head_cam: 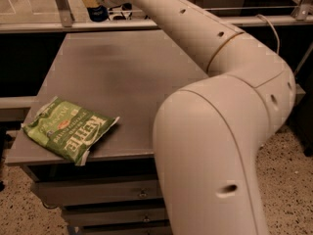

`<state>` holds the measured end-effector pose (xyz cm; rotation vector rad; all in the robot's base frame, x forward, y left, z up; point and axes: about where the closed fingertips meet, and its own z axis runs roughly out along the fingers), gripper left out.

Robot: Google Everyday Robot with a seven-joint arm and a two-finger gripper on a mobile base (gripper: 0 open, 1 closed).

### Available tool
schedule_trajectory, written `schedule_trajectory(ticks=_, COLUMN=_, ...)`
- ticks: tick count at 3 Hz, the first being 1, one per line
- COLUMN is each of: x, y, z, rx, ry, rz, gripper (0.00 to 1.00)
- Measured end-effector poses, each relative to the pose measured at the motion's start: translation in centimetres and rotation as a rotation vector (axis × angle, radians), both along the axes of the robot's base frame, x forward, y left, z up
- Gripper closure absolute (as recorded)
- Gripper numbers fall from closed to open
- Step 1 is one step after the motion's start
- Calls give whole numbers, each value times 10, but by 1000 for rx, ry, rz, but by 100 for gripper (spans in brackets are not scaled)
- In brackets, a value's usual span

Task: Move pepsi can near green jalapeno chip bag

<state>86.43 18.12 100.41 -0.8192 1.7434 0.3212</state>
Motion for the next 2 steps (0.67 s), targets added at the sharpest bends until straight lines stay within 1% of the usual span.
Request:
schedule_trajectory(ticks=1, x=-54, y=-44, z=47, rx=89, ry=-76, rz=-70, gripper=100)
schedule_trajectory(ticks=2, x=-54, y=-43, z=46, rx=87, ry=-74, rz=-69, gripper=100)
